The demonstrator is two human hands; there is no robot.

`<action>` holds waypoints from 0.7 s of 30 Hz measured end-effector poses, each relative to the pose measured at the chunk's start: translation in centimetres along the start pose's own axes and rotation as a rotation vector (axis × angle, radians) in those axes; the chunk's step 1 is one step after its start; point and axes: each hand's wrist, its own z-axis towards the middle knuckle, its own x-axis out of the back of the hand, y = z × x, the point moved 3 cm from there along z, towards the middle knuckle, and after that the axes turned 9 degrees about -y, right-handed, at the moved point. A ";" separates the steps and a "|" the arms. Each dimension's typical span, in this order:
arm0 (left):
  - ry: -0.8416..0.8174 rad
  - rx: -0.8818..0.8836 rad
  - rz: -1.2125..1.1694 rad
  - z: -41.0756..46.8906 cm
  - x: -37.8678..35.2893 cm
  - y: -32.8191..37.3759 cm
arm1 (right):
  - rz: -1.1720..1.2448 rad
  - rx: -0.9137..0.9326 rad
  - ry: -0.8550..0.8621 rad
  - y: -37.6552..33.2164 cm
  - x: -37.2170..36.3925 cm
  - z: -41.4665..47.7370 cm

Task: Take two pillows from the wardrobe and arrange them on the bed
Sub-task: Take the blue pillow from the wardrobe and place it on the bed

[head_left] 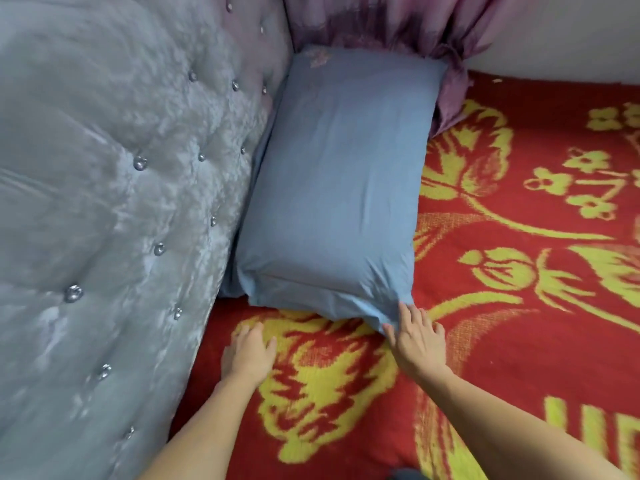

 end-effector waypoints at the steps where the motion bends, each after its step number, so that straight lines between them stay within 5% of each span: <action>1: 0.005 -0.019 -0.001 -1.9 0.4 0.1 | 0.008 0.016 0.007 -0.9 0.6 -1.5; 13: 0.197 -0.224 0.155 -24.0 2.4 -8.8 | -0.036 0.197 0.142 -9.6 3.7 -21.7; 21: 0.218 -0.141 0.165 -35.2 1.6 -17.6 | -0.079 0.320 0.184 -12.4 3.8 -33.0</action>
